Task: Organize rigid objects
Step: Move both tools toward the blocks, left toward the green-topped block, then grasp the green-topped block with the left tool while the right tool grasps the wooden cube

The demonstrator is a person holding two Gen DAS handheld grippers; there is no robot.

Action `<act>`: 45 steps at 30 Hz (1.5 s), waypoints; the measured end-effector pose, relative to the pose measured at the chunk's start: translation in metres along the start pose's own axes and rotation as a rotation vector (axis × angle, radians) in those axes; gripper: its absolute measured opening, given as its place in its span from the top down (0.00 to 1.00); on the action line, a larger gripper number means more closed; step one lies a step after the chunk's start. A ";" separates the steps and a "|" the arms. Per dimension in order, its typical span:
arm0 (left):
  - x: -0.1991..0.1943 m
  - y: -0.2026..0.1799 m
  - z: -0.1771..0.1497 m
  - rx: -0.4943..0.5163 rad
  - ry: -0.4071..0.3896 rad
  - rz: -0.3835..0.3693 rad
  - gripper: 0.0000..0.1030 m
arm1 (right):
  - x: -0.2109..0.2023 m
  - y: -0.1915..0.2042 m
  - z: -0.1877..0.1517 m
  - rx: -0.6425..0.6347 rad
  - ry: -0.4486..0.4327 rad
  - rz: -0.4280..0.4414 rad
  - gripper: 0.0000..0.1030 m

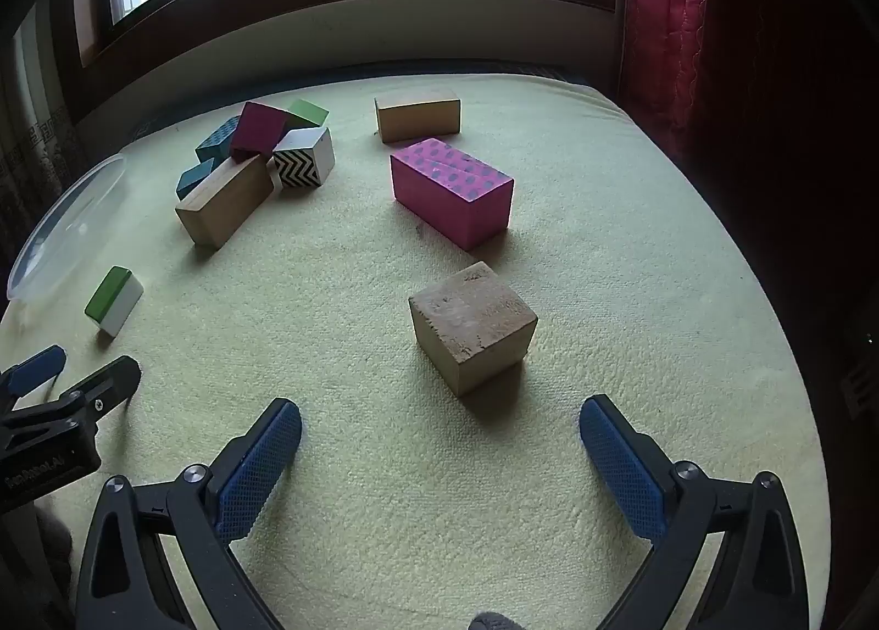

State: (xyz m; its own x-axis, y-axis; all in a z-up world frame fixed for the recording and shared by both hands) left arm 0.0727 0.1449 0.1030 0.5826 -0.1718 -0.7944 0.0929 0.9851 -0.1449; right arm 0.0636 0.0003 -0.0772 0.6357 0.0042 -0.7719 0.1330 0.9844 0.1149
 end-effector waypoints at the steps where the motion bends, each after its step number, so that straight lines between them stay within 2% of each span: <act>1: -0.004 0.000 0.000 0.001 0.000 -0.006 0.00 | 0.000 0.000 0.000 -0.001 0.001 0.001 0.00; 9: 0.003 -0.004 0.002 0.082 0.053 -0.058 0.00 | -0.007 0.001 -0.009 -0.044 0.016 0.027 0.00; 15: 0.004 -0.005 0.004 0.087 0.043 -0.055 0.00 | -0.011 -0.001 -0.012 -0.075 0.022 0.059 0.00; 26: 0.004 -0.007 0.003 0.084 0.042 -0.062 0.00 | -0.009 0.001 -0.013 -0.098 0.045 0.061 0.00; 29: 0.004 -0.006 0.003 0.081 0.043 -0.071 0.00 | -0.012 0.000 -0.015 -0.113 0.051 0.090 0.00; 36: 0.006 -0.009 0.005 0.079 0.044 -0.071 0.00 | -0.020 -0.006 -0.010 -0.014 0.025 0.202 0.00; 45: 0.006 -0.007 0.008 0.085 0.052 -0.072 0.00 | -0.017 -0.007 -0.008 -0.004 0.016 0.130 0.00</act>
State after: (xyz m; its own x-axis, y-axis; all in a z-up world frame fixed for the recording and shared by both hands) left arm 0.0820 0.1371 0.1040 0.5292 -0.2401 -0.8138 0.2023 0.9672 -0.1538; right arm 0.0463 -0.0055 -0.0700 0.6349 0.1344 -0.7608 0.0472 0.9762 0.2118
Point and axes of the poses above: each gripper's, at about its wrist camera, not at the fingertips, and x roughly the way its jaws point, y to its left, z to its top, the point moved 10 cm from there along x, roughly the way its jaws point, and after that the axes turned 9 degrees about x, right-handed, at the moved point
